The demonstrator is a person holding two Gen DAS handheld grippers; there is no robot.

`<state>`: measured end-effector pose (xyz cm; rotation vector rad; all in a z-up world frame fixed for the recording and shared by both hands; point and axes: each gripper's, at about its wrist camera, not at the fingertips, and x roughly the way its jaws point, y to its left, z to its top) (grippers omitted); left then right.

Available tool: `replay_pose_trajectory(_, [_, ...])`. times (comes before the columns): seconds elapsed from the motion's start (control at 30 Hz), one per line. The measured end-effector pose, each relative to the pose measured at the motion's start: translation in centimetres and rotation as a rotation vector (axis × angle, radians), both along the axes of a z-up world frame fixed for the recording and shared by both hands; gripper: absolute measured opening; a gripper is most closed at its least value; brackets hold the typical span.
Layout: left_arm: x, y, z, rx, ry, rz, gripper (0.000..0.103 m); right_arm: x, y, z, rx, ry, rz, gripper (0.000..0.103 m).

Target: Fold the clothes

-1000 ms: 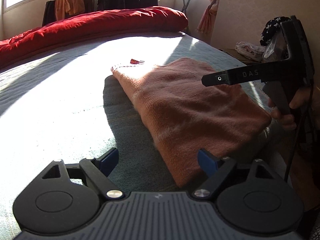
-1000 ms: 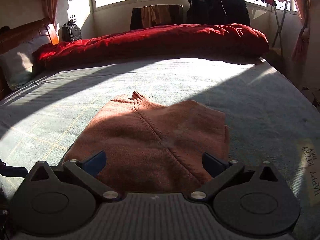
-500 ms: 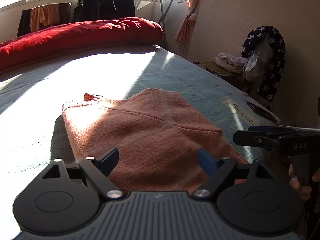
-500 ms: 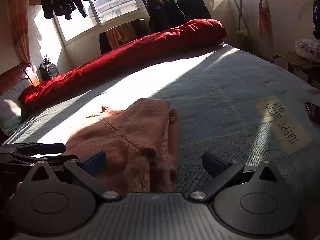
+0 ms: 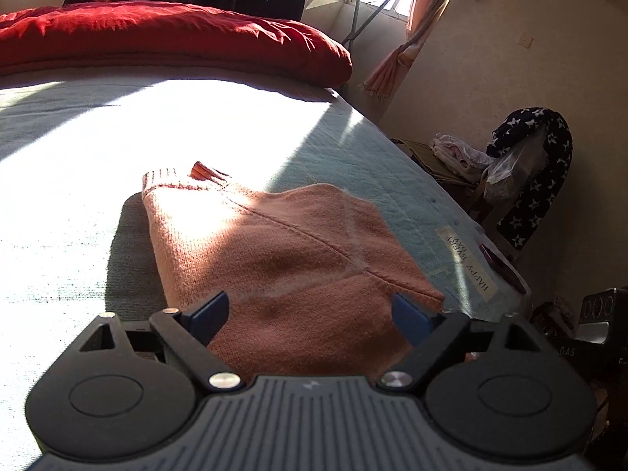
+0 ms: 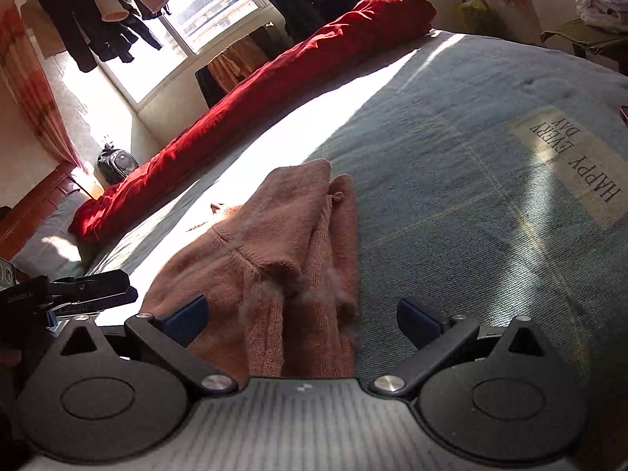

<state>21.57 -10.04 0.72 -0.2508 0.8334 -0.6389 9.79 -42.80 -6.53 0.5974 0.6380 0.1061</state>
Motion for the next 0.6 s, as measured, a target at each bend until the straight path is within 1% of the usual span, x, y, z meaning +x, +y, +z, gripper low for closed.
replay_pose_trajectory(0.07, [1.0,1.9,-0.8,-0.064,0.066,0.061,0.09,0.3,-0.6,-0.6,0.056,0.008,0.001,0.103])
replay_pose_trajectory(0.13, [1.9,3.2,-2.2,-0.132,0.136,0.091,0.09,0.7,-1.1,-1.3,0.121,0.026,0.016,0.103])
replay_pose_trajectory(0.17, [2.3,3.6,-3.0,-0.157,0.165,0.101,0.09,1.0,-1.3,-1.7,0.158,0.04,0.028,0.103])
replay_pose_trajectory(0.23, [2.8,3.9,-4.4,-0.183,0.209,0.111,0.09,1.4,-1.7,-2.4,0.224,0.066,0.041,0.103])
replay_pose_trajectory(0.3, [3.4,3.9,-5.6,-0.199,0.247,0.104,0.09,1.6,-1.9,-2.9,0.264,0.076,0.05,0.103])
replay_pose_trajectory(0.43, [4.8,3.5,-8.0,-0.263,0.327,0.067,0.09,2.4,-2.6,-3.2,0.305,0.077,0.057,0.103])
replay_pose_trajectory(0.53, [5.7,3.3,-8.6,-0.305,0.348,0.057,0.09,3.7,-3.4,-3.2,0.329,0.08,0.066,0.103])
replay_pose_trajectory(0.6, [6.2,3.1,-9.0,-0.314,0.362,0.047,0.09,5.2,-3.9,-3.4,0.351,0.092,0.084,0.103])
